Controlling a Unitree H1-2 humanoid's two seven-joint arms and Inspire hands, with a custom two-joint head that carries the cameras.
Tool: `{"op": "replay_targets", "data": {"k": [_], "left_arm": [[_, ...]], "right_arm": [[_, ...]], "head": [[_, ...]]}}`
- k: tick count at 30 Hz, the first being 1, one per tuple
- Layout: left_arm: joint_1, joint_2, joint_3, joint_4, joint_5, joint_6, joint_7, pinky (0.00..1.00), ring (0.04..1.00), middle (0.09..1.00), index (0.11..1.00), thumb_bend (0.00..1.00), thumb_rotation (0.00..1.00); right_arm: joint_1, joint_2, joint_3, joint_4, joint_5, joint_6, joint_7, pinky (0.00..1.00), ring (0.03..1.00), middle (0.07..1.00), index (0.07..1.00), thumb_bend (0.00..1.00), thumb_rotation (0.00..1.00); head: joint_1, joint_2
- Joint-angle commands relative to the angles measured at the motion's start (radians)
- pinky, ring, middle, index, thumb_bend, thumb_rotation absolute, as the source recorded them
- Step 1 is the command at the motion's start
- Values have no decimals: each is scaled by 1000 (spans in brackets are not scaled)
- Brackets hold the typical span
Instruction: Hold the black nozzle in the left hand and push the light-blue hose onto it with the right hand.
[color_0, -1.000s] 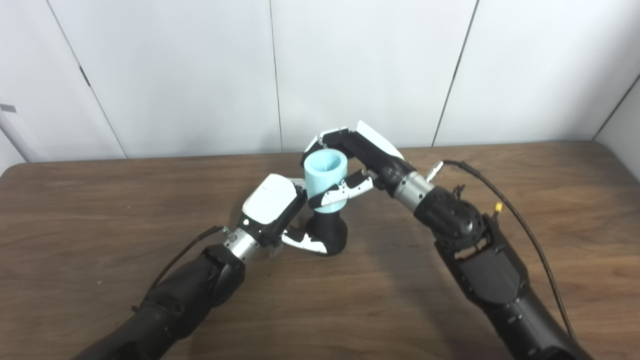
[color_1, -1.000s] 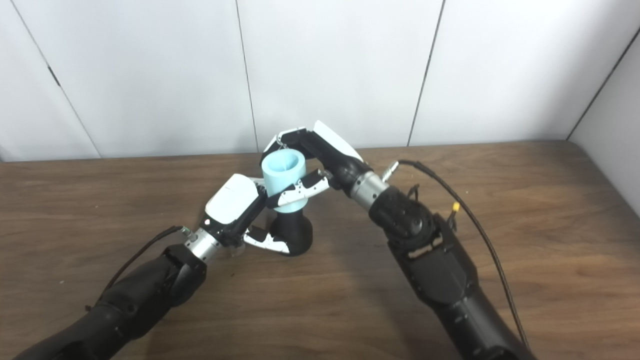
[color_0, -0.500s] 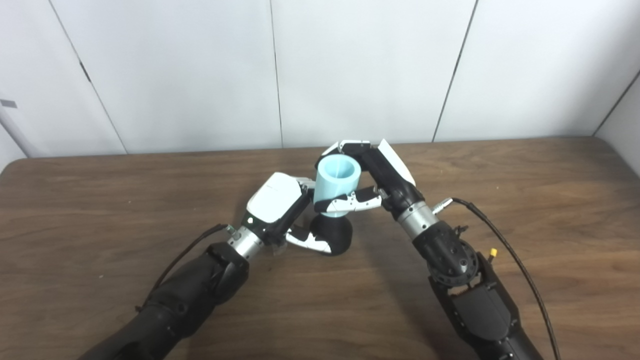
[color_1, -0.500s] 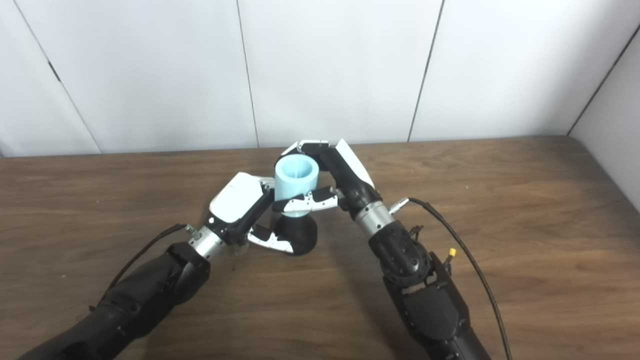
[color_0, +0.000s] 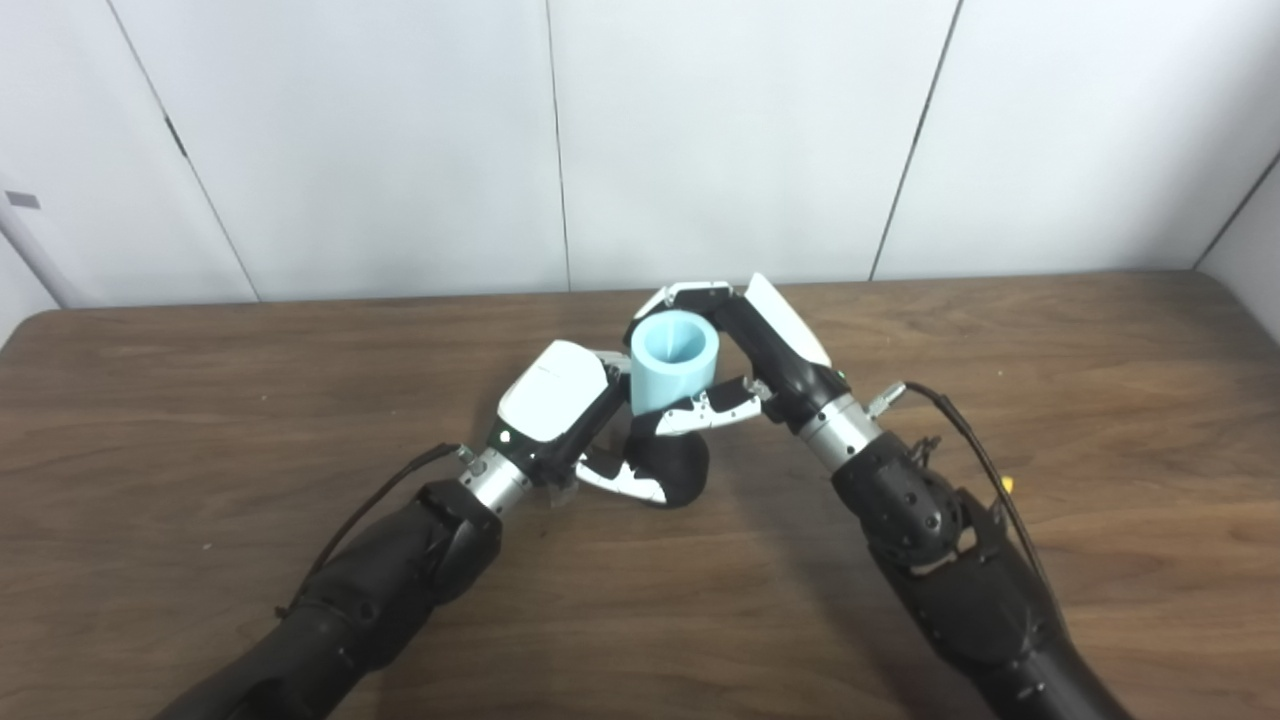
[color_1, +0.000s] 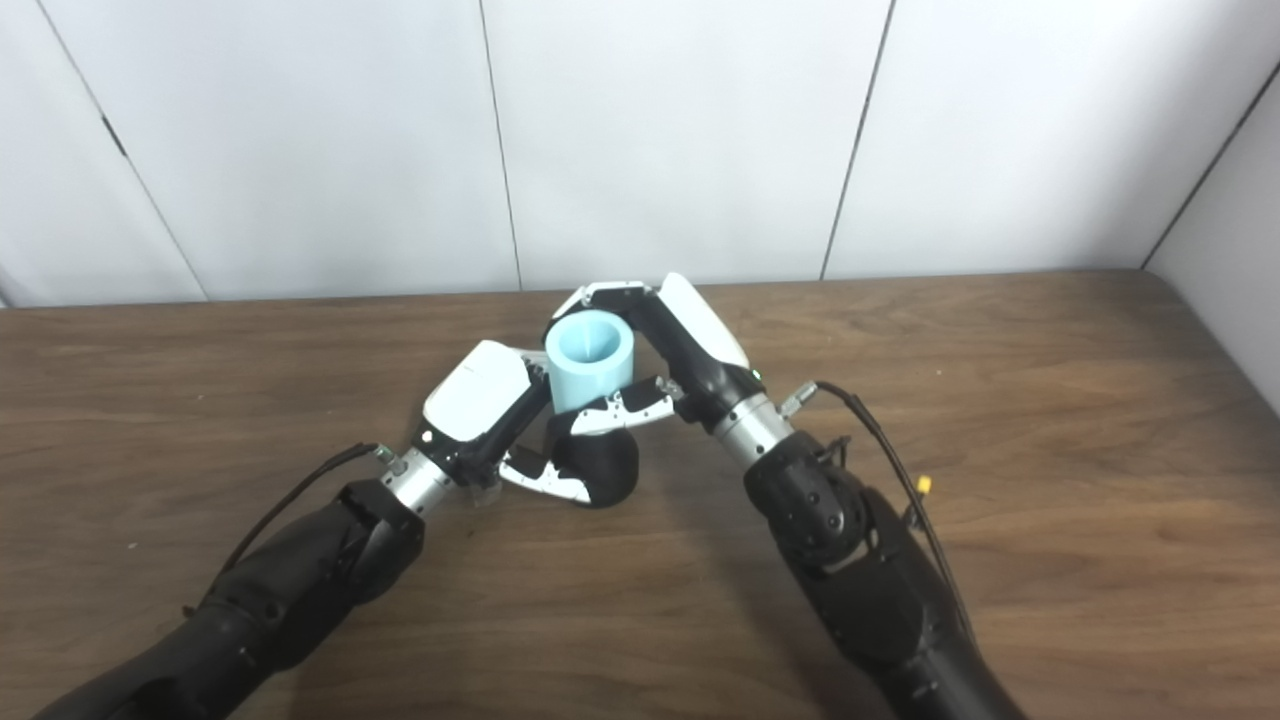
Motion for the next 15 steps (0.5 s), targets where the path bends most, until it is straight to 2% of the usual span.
{"op": "replay_targets", "data": {"k": [1,4,12,15], "left_arm": [[176,-19,-47,83,25,13,-76,439,527,466,486,527,0],[176,-17,-46,80,29,15,-77,453,536,468,486,527,0],[177,-14,-44,75,35,15,-80,436,526,461,488,527,0],[181,-12,-39,65,33,20,-94,428,518,457,488,528,0]], "right_arm": [[-16,-57,83,29,-97,-108,103,353,425,498,501,500,0],[-49,-86,125,50,-114,-152,125,358,430,498,490,501,0],[-69,-107,160,66,-128,-151,143,349,423,500,498,500,0],[-61,-105,155,59,-108,-116,151,345,422,502,500,500,0]], "head": [[0,3],[-1,4],[-2,7],[-2,9]]}}
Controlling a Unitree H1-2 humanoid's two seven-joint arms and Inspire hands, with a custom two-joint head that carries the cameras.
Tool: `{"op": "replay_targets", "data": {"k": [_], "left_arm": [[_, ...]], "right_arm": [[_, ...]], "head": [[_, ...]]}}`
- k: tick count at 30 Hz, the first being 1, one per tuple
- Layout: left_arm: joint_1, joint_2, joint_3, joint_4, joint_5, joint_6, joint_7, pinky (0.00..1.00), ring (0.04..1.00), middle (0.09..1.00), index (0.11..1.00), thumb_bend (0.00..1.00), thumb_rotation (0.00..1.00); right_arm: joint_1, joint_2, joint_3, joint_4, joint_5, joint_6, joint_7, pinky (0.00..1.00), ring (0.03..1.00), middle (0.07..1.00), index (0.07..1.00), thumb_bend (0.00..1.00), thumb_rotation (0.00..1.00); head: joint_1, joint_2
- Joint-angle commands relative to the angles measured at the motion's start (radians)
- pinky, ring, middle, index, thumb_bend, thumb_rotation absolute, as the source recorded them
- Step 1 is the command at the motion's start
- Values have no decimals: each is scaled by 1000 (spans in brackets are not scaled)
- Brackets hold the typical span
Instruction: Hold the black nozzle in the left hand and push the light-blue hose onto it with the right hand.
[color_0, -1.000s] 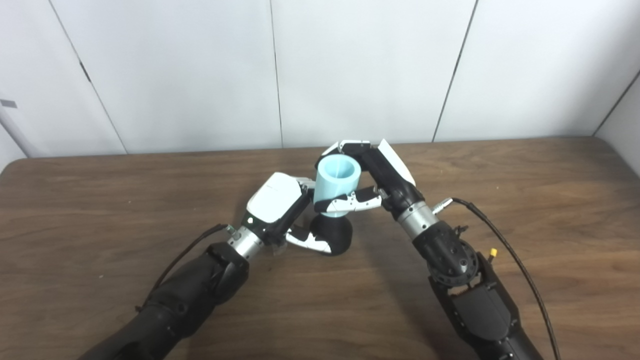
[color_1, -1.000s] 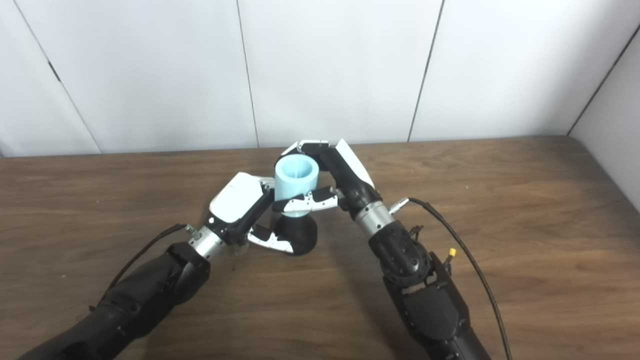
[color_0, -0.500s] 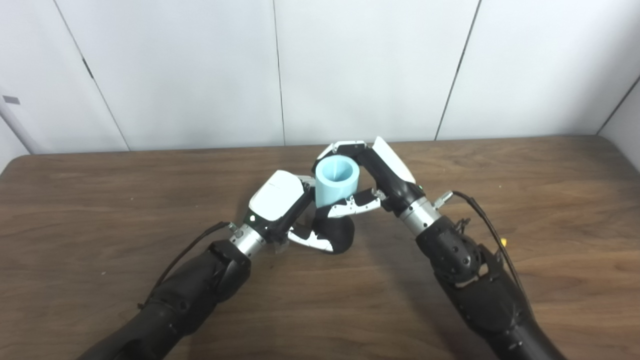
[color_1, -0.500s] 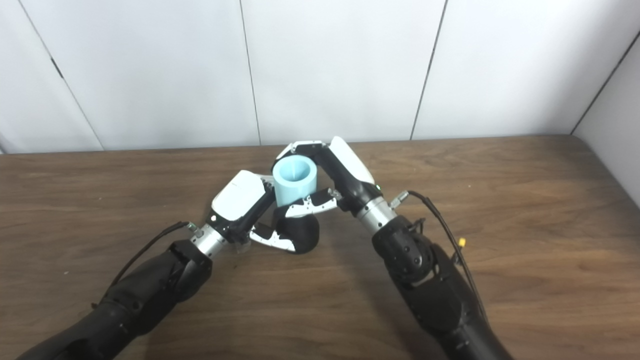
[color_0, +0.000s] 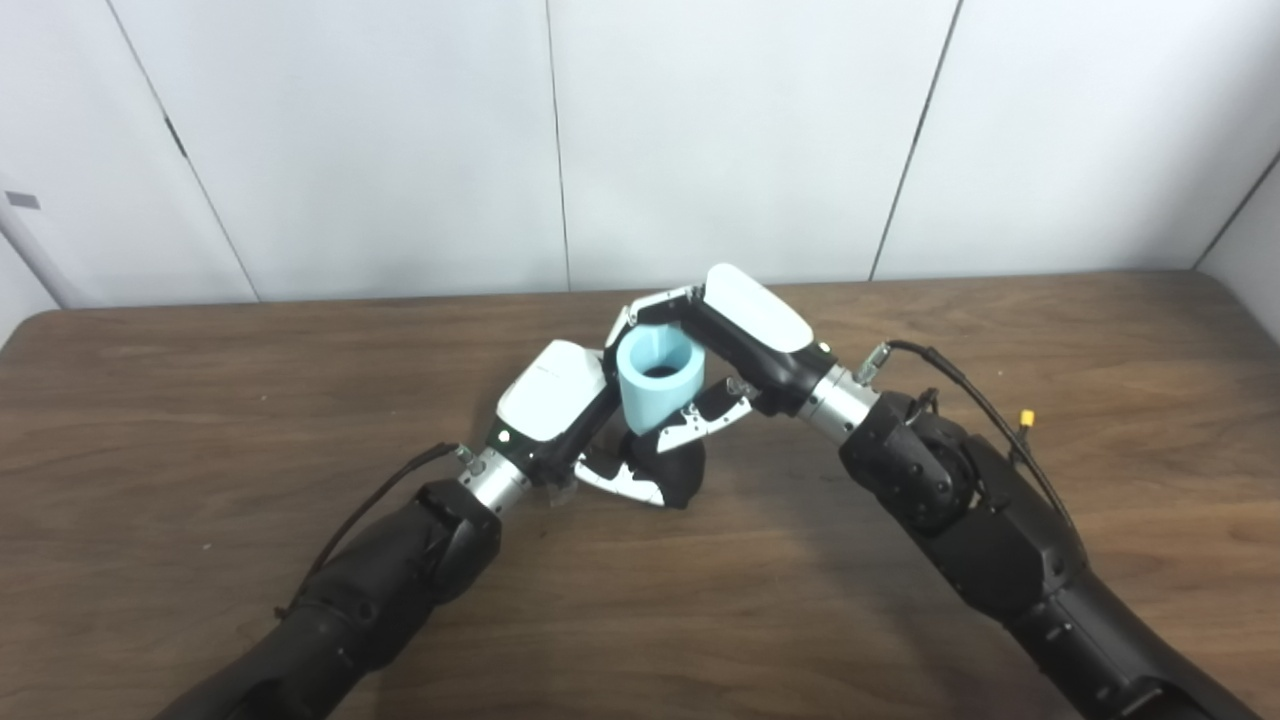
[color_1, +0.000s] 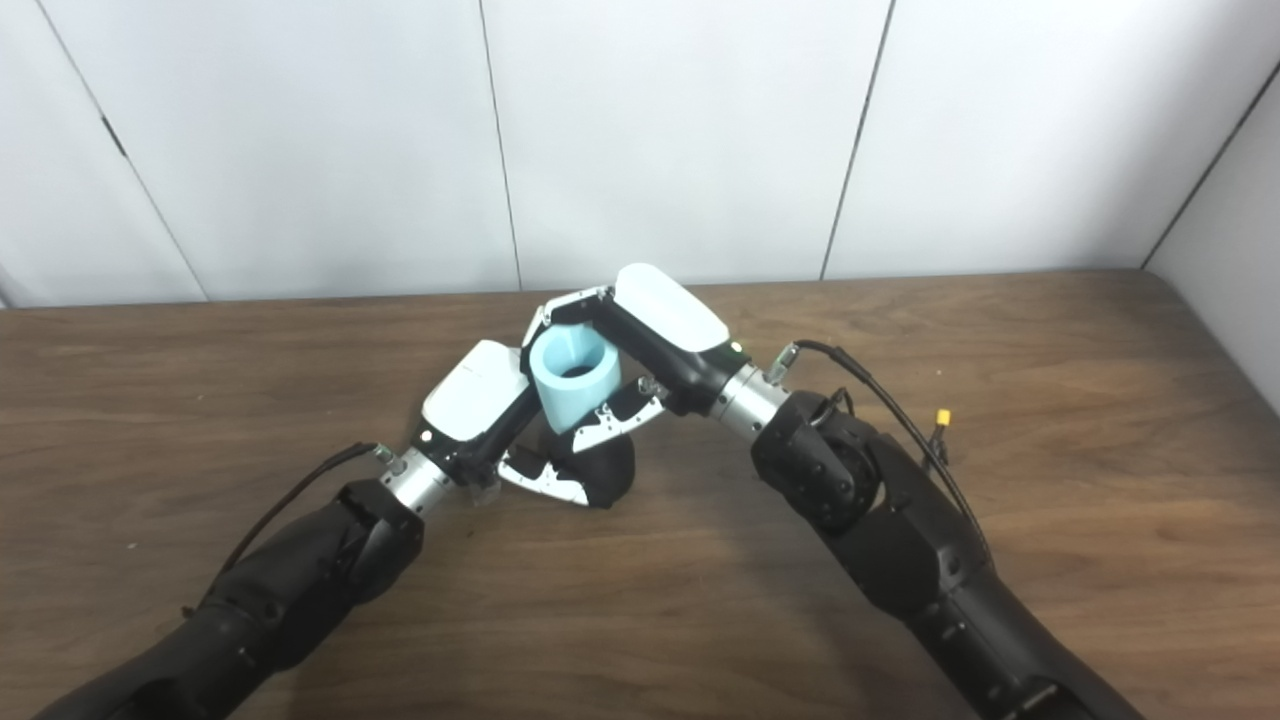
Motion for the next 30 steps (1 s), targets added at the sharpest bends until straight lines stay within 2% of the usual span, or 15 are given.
{"op": "replay_targets", "data": {"k": [1,3,10,13,14,20,22,24,25,29,30], "left_arm": [[178,-12,-47,69,35,20,-85,429,516,463,486,528,0],[179,-12,-46,69,40,20,-84,425,513,455,488,527,0],[178,-9,-51,74,50,13,-65,405,511,447,494,527,0],[182,-9,-44,66,49,16,-74,406,516,450,494,527,0],[183,-8,-41,62,48,17,-79,410,519,451,493,527,0],[183,-9,-36,61,53,17,-75,422,523,455,492,527,0],[183,-9,-36,59,54,16,-76,415,517,450,493,527,0],[181,-11,-36,60,59,19,-77,413,516,447,494,527,0],[181,-12,-36,60,56,18,-81,418,517,445,495,527,0],[179,-14,-35,64,48,15,-87,423,526,443,498,526,0],[179,-15,-34,64,48,15,-88,422,523,443,497,526,0]], "right_arm": [[37,-13,48,18,-37,15,116,343,421,503,501,500,0],[69,20,11,1,-5,124,102,355,421,494,497,501,0],[152,164,-125,-91,80,606,83,367,432,474,508,503,0],[164,216,-172,-113,86,759,74,357,439,495,512,501,0],[167,232,-191,-111,76,780,78,348,436,501,514,500,0],[173,276,-250,-118,13,794,118,325,429,509,515,498,0],[172,271,-245,-133,4,794,127,327,432,508,512,499,0],[169,240,-207,-151,2,776,134,349,433,503,510,500,0],[168,220,-188,-151,8,728,141,362,435,500,510,501,0],[152,118,-99,-108,35,438,181,356,429,486,522,500,0],[148,98,-81,-101,36,390,187,358,424,488,525,500,0]], "head": [[-1,0],[-1,0],[-2,0],[-2,0],[0,3],[2,5],[3,6],[4,7],[5,8],[7,11],[7,11]]}}
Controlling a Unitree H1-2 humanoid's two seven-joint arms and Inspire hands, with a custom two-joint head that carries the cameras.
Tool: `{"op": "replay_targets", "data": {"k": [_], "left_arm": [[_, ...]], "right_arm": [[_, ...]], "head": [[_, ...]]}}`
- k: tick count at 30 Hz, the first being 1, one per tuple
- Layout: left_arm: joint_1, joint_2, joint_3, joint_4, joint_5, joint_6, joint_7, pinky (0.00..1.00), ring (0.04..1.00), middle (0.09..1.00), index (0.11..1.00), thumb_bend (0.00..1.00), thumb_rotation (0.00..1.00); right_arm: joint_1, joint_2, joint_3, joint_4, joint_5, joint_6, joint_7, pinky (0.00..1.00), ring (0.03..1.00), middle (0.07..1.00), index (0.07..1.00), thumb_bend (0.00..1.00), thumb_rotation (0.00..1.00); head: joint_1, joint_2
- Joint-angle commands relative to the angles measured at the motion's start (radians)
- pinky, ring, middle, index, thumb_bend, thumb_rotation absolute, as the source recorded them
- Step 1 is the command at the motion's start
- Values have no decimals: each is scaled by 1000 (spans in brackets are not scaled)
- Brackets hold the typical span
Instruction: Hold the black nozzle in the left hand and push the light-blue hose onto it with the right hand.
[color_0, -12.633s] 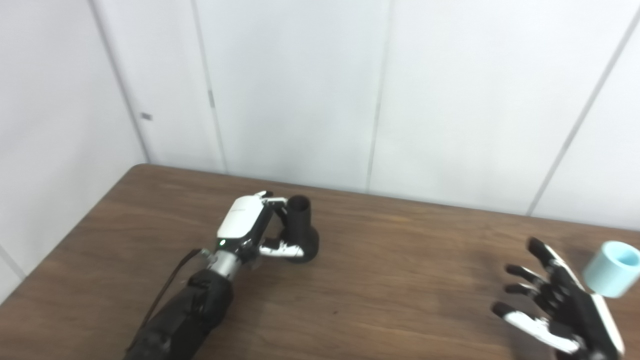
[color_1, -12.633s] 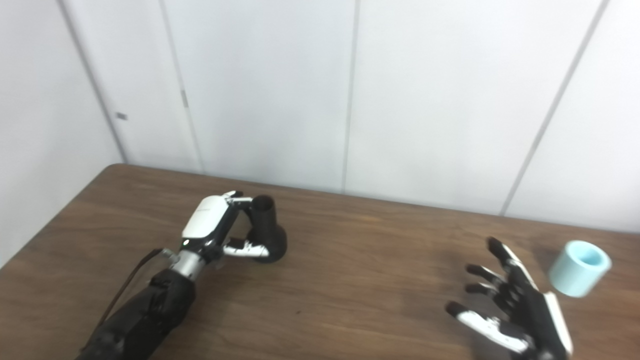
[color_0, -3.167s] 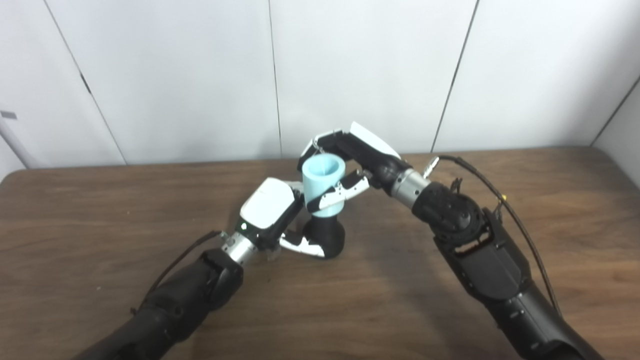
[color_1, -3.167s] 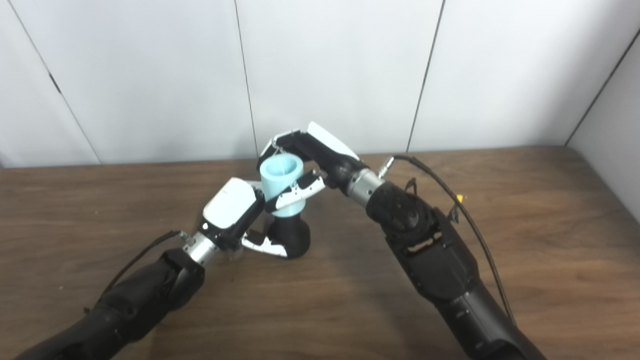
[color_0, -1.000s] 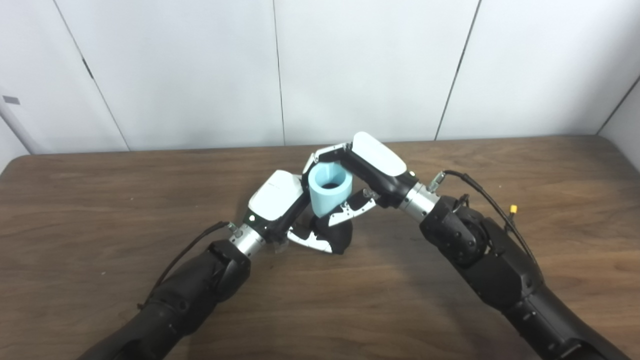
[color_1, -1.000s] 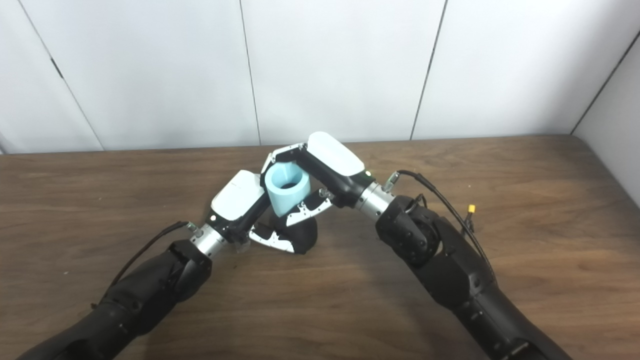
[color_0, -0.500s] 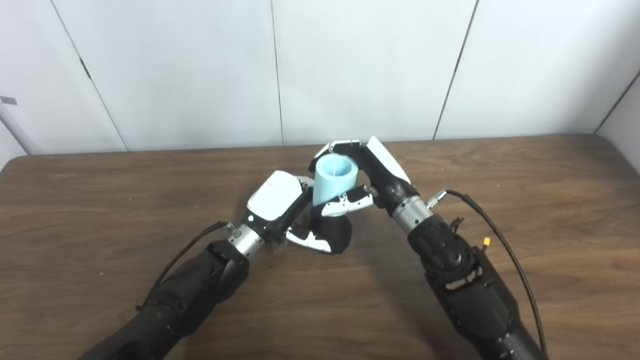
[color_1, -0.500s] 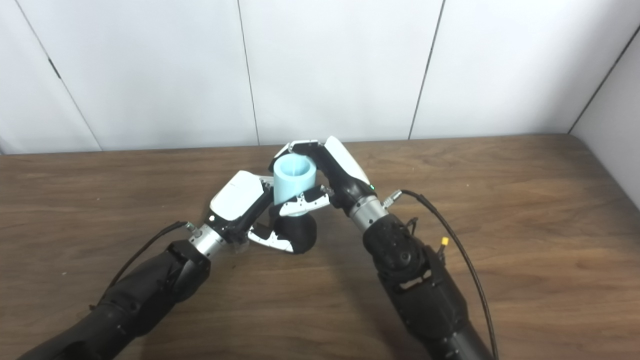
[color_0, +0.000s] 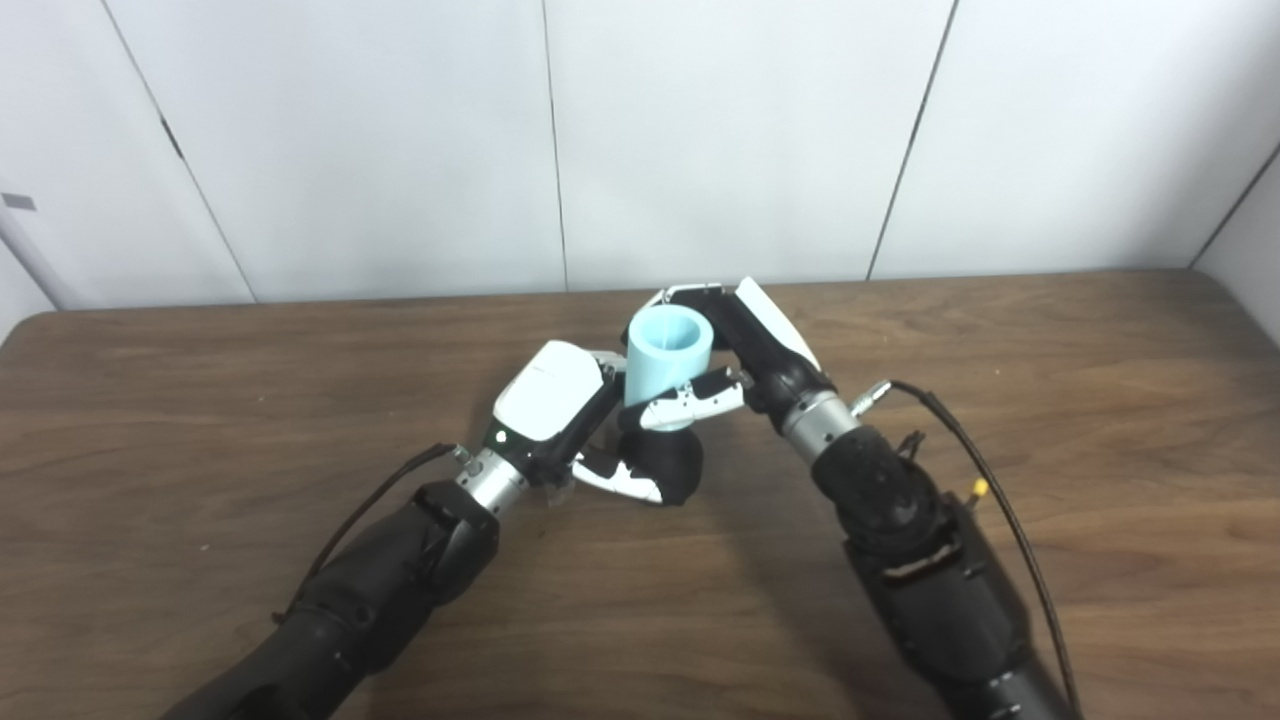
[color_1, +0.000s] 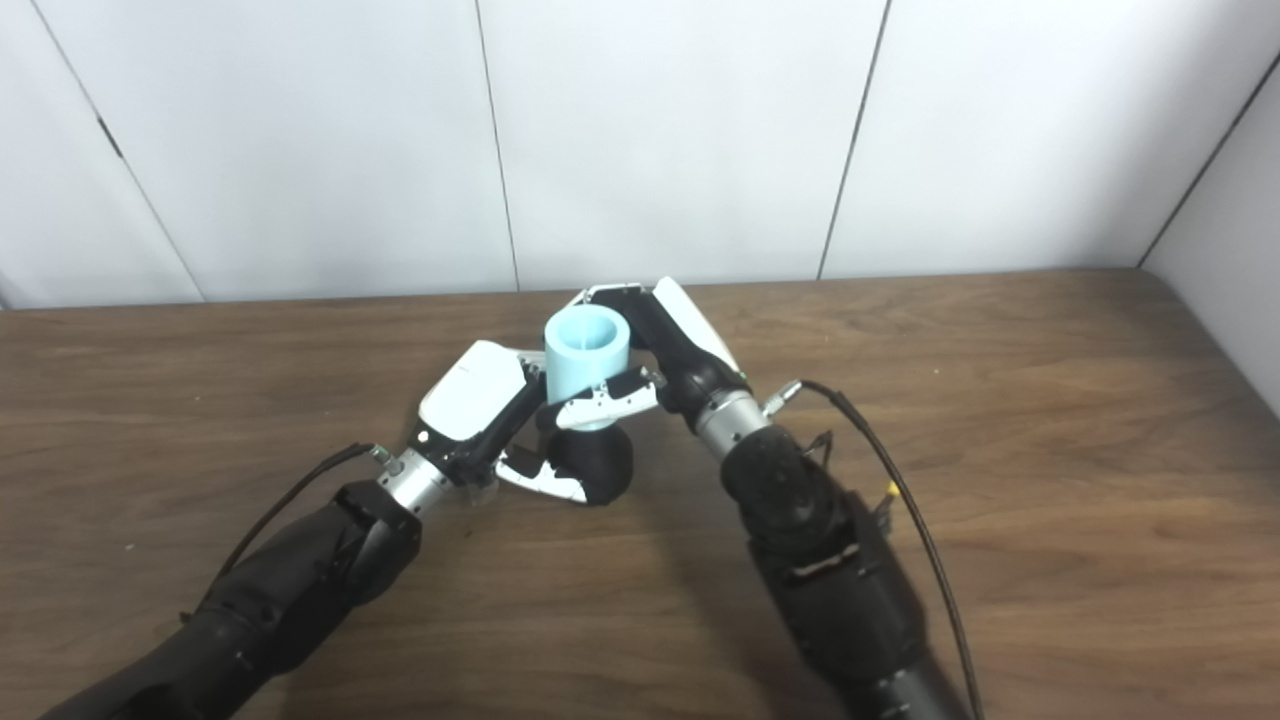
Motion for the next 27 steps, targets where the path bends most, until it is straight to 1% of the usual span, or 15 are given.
{"op": "replay_targets", "data": {"k": [1,3,5,7,8,11,14,17,18,19,20,24,26,27], "left_arm": [[163,-19,-55,85,40,16,-65,421,522,443,496,526,0],[163,-20,-52,86,46,19,-62,417,514,446,493,527,0],[164,-19,-48,81,51,22,-67,430,526,456,492,527,0],[166,-17,-44,74,53,26,-71,440,536,463,490,527,0],[167,-16,-43,72,54,28,-72,441,538,464,490,527,0],[166,-13,-43,74,58,22,-62,442,537,473,486,527,0],[168,-10,-42,68,58,24,-69,441,539,475,486,527,0],[169,-6,-41,62,59,27,-77,434,537,465,489,527,0],[169,-6,-40,61,59,27,-78,435,536,463,490,527,0],[169,-6,-40,62,59,25,-75,433,534,462,490,527,0],[169,-7,-41,64,60,23,-72,429,532,460,490,527,0],[169,-8,-40,63,58,20,-71,424,531,457,493,527,0],[172,-7,-36,55,57,22,-79,425,531,449,498,526,0],[174,-7,-33,51,57,23,-82,423,523,449,494,527,0]], "right_arm": [[26,-75,79,62,-14,-126,113,359,421,489,526,500,0],[16,-111,118,71,-22,-220,116,397,420,490,519,501,0],[5,-142,152,89,-40,-314,108,385,414,490,517,501,0],[-4,-164,176,111,-56,-389,102,359,417,496,500,501,0],[-8,-173,185,121,-61,-416,100,355,419,498,499,501,0],[-17,-192,207,135,-92,-462,92,345,427,515,497,499,0],[-19,-197,214,147,-109,-482,80,339,429,521,495,499,0],[-17,-194,211,167,-135,-494,49,329,426,523,500,498,0],[-14,-190,206,170,-136,-483,40,326,425,522,501,497,0],[-7,-182,198,169,-131,-458,33,326,425,521,501,498,0],[3,-170,186,163,-118,-412,33,335,422,512,501,499,0],[65,-82,99,122,-30,-131,18,355,412,483,504,501,0],[86,-41,60,106,-10,-7,13,357,423,484,506,501,0],[93,-20,42,93,-8,68,12,360,429,484,505,502,0]], "head": [[1,2],[4,3],[6,4],[6,4],[6,4],[11,9],[9,10],[8,10],[8,11],[7,11],[7,11],[7,11],[9,11],[9,12]]}}
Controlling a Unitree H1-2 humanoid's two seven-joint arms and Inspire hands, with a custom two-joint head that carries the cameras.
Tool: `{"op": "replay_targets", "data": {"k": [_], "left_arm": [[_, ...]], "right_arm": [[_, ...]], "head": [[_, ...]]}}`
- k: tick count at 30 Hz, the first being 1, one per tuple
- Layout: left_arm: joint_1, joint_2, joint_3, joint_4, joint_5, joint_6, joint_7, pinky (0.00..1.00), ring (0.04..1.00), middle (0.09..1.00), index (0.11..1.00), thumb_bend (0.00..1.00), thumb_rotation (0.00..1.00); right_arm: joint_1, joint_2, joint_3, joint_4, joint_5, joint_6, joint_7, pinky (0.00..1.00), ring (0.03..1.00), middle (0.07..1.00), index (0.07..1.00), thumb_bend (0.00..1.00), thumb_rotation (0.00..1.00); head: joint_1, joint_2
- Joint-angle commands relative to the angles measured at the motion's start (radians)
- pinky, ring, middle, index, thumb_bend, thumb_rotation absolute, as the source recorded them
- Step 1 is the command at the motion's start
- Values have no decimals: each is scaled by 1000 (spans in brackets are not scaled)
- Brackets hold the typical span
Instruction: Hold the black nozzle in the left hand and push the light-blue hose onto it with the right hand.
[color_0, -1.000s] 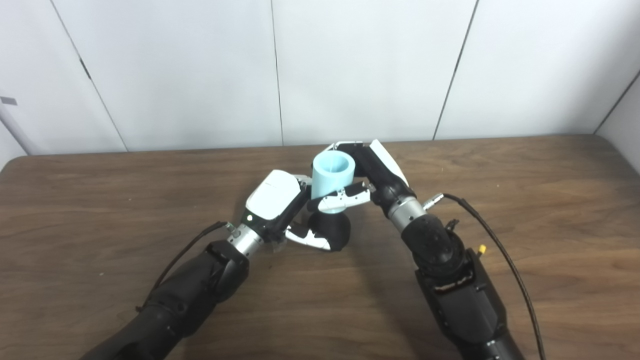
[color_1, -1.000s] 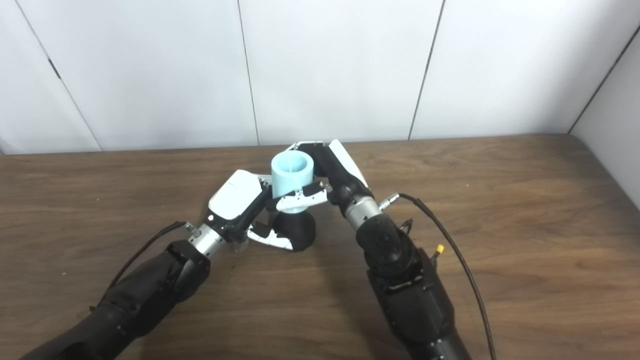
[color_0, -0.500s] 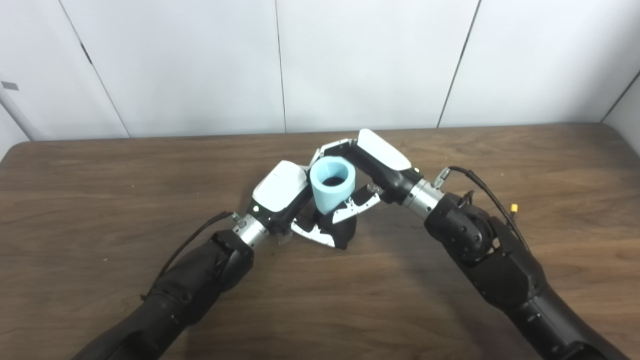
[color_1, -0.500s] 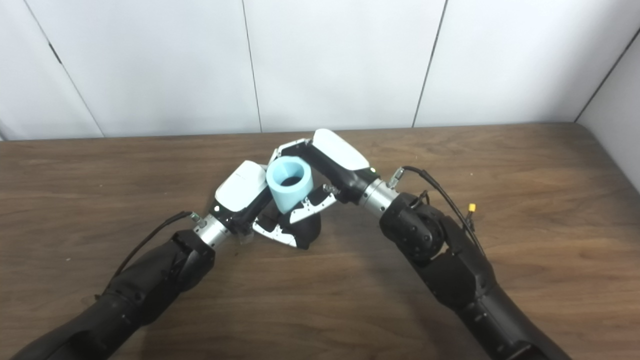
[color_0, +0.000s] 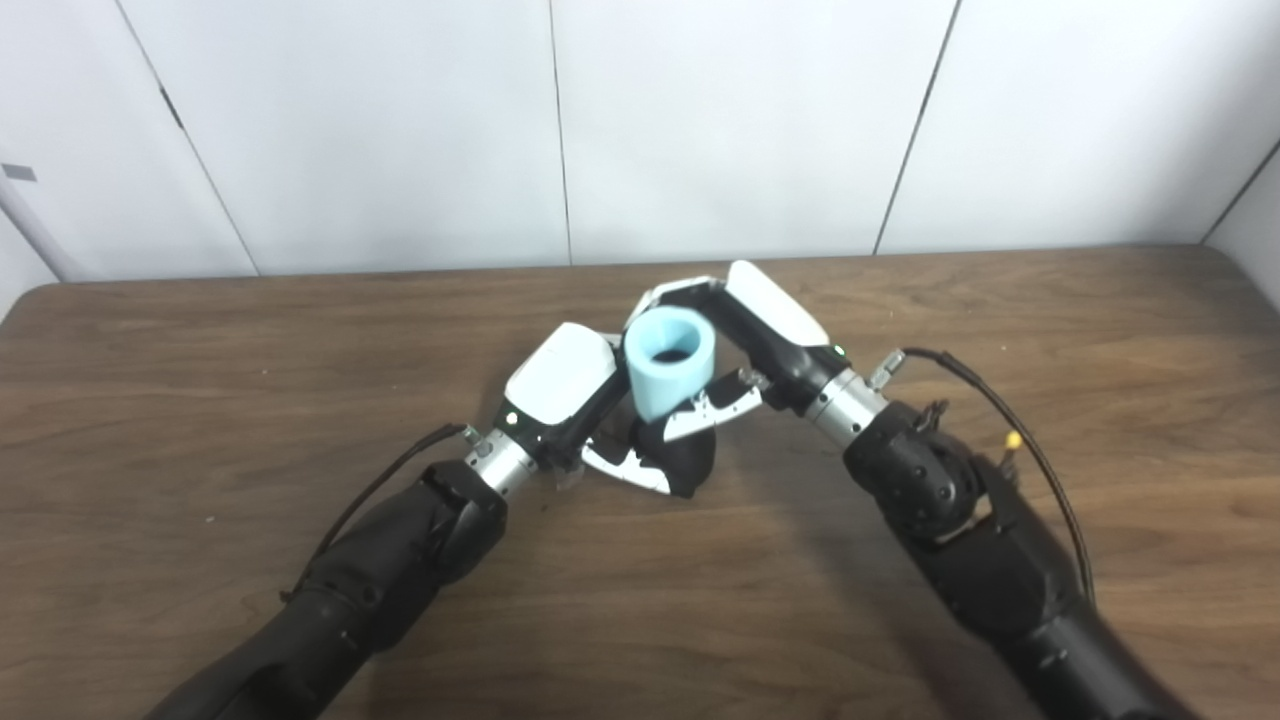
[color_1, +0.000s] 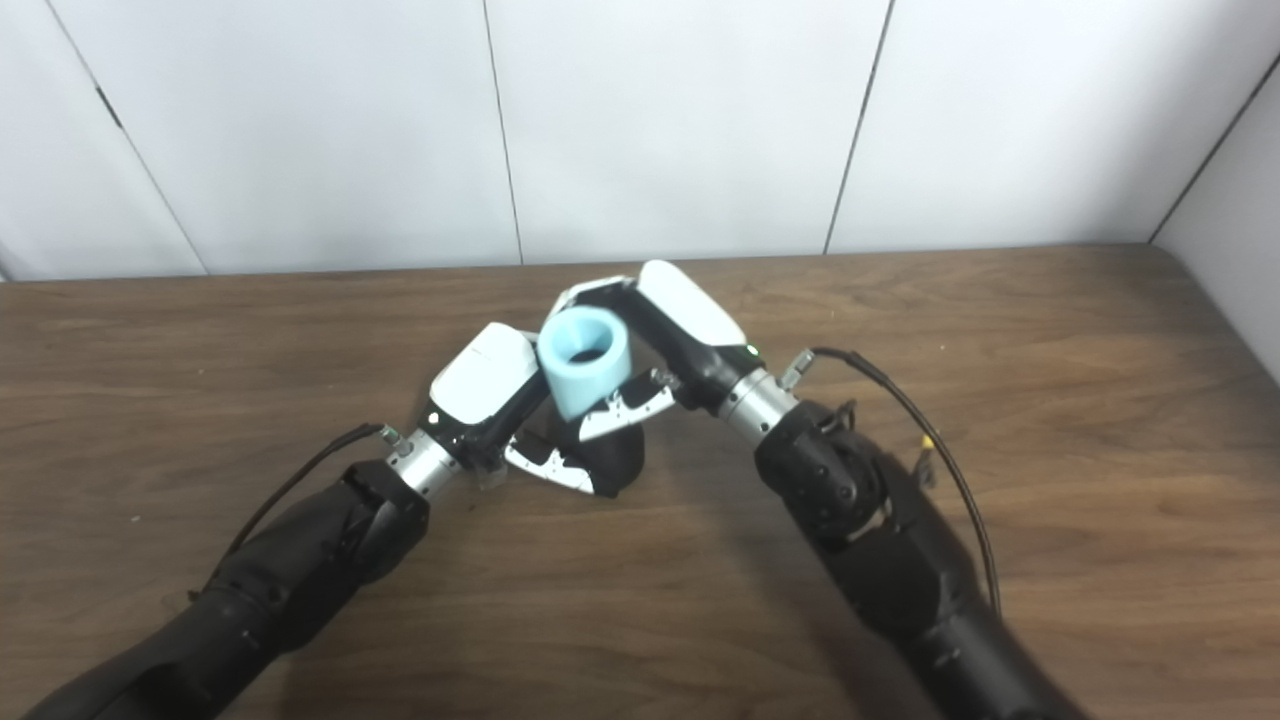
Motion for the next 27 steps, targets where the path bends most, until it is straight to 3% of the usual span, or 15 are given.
{"op": "replay_targets", "data": {"k": [1,3,7,14,18,23,27], "left_arm": [[163,-6,-45,78,33,22,-56,429,522,452,493,527,0],[164,-5,-42,77,32,20,-60,438,525,452,492,527,0],[161,-6,-42,86,29,15,-62,439,529,443,498,526,0],[158,-12,-41,89,33,18,-58,440,528,450,496,526,0],[154,-14,-43,92,30,16,-65,452,541,455,495,526,0],[155,-13,-40,92,32,18,-64,439,538,450,498,526,0],[157,-12,-35,89,34,22,-70,437,534,450,496,526,0]], "right_arm": [[80,44,-3,17,-21,307,73,372,436,485,505,503,0],[85,73,-31,8,-15,390,62,397,445,488,499,504,0],[77,102,-70,16,5,461,56,367,445,498,498,502,0],[74,105,-67,18,6,497,62,368,436,498,499,502,0],[70,49,-7,15,-11,377,108,390,441,495,502,503,0],[39,-62,102,55,-31,87,143,360,421,486,511,501,0],[19,-105,148,30,-28,53,170,365,416,492,531,499,0]], "head": [[0,1],[0,1],[-5,2],[-4,2],[0,2],[3,2],[3,0]]}}
